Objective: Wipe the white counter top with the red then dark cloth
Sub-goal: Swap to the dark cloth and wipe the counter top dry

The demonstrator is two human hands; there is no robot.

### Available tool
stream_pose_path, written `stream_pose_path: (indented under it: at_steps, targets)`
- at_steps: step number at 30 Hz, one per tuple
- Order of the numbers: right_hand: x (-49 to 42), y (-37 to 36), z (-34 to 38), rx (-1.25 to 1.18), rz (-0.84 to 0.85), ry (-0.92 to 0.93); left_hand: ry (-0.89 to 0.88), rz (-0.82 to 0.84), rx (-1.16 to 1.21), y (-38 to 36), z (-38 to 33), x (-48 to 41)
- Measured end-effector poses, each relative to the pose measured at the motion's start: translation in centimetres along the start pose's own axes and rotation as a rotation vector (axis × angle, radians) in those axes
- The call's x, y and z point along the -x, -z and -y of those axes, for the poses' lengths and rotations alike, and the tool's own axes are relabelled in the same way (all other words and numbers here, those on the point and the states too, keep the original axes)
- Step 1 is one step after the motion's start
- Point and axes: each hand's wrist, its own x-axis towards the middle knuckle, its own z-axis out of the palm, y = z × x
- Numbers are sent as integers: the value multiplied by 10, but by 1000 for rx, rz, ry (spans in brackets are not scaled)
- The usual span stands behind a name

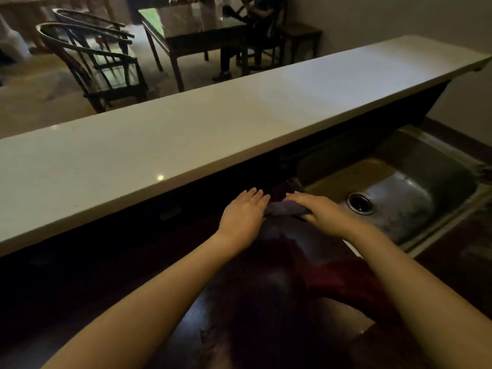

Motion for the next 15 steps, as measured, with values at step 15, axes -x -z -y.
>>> stream_pose_path:
  at_steps: [15]
  targets:
    - [21,-67,-101,202,225,-115,72,331,158,-115,-50,-5]
